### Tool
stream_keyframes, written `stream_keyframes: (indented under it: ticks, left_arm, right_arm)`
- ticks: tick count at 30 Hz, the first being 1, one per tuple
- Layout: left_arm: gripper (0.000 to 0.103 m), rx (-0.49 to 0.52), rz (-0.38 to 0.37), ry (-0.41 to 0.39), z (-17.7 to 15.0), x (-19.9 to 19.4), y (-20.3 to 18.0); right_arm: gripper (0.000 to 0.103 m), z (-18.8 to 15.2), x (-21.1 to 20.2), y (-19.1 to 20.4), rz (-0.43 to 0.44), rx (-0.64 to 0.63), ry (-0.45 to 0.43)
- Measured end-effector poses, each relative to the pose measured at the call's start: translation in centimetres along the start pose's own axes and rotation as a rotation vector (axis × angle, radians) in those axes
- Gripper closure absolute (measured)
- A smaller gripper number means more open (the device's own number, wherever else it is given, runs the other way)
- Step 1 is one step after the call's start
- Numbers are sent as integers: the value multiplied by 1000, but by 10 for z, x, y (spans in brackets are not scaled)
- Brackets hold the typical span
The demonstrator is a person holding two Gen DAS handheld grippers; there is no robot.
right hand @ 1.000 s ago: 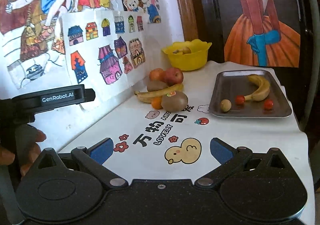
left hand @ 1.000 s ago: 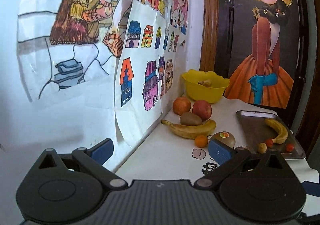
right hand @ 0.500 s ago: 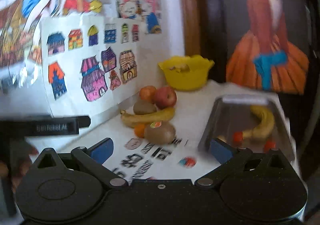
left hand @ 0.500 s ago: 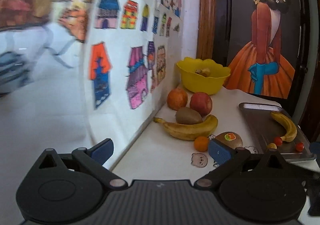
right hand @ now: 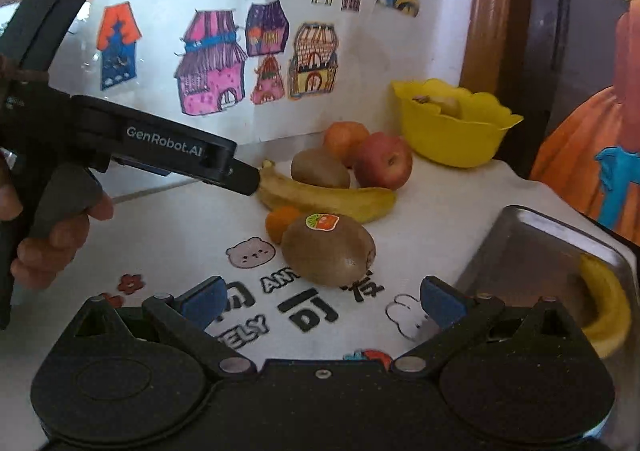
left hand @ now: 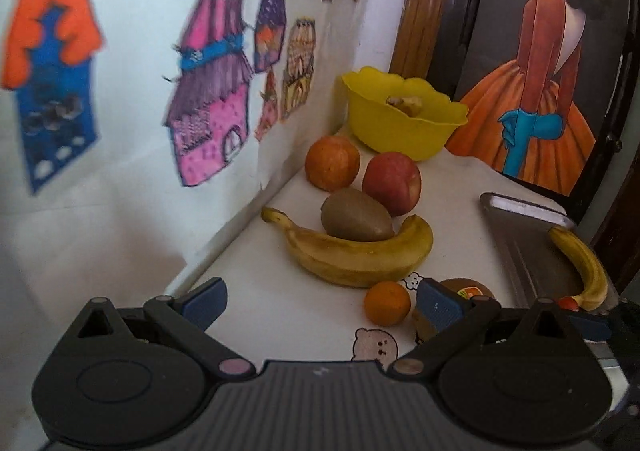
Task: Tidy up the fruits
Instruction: 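Grasp the mandarin orange with the left tool while the right tool grasps a kiwi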
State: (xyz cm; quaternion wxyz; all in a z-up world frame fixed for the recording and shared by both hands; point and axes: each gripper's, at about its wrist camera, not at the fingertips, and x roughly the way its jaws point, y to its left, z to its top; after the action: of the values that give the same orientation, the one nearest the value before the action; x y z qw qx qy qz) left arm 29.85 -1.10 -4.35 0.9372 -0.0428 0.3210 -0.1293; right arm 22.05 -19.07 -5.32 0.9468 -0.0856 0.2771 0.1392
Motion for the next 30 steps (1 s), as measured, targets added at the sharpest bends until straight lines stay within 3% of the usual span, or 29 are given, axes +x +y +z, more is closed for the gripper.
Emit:
stream_keyframes:
  ticks: [10,26,30]
  left_arm:
    - [5,-14,-74,47,2,26,-4]
    - [36,-20,-131,102,3,39,-6]
    - [44,-5,-147,104,4,40,-10]
  right_arm:
    - [3,11,32,-7,40,1,-31]
    - [20,18,56,-9,80,-36,27]
    - [34,18,57,-11,63,-22,34]
